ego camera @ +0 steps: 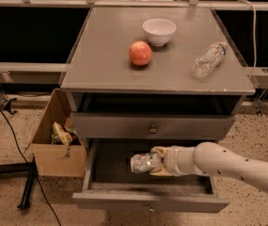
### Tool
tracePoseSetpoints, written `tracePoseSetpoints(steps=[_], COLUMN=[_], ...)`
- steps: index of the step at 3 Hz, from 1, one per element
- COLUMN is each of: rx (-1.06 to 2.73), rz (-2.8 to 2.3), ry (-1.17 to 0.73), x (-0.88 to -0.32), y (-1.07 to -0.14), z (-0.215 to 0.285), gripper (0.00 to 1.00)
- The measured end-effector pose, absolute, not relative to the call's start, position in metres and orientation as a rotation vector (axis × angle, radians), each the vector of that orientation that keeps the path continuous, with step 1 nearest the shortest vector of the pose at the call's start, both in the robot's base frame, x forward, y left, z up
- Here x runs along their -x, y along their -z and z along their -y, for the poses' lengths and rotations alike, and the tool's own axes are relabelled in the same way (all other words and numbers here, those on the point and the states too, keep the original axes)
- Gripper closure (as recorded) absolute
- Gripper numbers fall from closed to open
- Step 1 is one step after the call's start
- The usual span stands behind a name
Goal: Pick 7up can from middle drawer and place on counter
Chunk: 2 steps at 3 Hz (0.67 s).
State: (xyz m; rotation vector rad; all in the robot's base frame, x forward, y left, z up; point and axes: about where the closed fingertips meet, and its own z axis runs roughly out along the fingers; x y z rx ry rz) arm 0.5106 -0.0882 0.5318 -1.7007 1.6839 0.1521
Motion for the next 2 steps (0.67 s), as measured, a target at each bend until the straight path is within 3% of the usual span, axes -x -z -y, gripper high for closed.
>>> tracePoseSetpoints(steps=[2], rx=[1.701], rz=[-1.643], ry=[-0.123], x=[-0.488], y=[-0.606], z=[0.086], gripper=[1.0])
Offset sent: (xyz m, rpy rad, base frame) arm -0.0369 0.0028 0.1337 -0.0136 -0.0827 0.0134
